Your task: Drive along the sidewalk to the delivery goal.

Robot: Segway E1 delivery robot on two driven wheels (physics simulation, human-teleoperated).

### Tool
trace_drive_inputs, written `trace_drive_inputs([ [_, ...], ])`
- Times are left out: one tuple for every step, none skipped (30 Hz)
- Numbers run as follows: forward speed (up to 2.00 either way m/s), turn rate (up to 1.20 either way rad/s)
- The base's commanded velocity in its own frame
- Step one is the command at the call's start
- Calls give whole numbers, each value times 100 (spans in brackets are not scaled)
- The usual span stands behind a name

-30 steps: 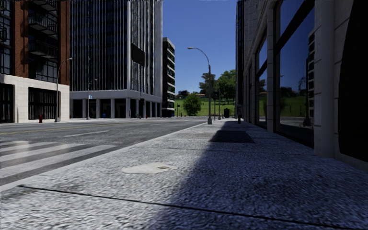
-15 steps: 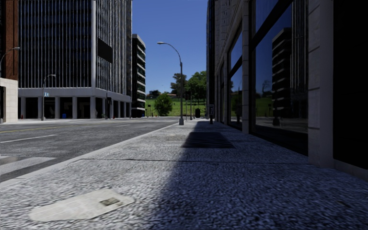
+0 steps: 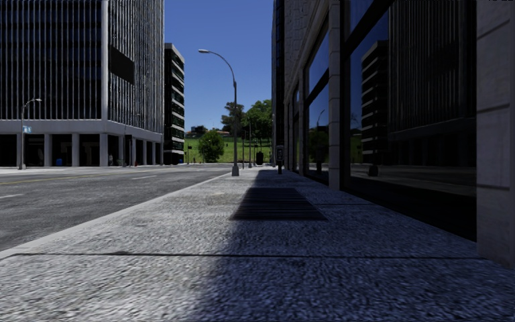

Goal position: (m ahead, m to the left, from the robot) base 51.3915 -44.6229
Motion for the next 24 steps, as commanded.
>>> trace_drive_inputs([
  [200, 0],
  [200, 0],
  [200, 0],
  [200, 0],
  [200, 0],
  [200, 0],
  [200, 0],
  [200, 0],
  [200, 0],
  [200, -7],
  [200, -15],
  [200, -15],
  [200, -19],
  [200, -21],
  [200, -22],
  [200, -24],
  [200, -24],
  [200, -24],
  [200, -24],
  [200, -24],
  [200, -24],
  [200, -22],
  [200, 0],
  [200, 0],
])
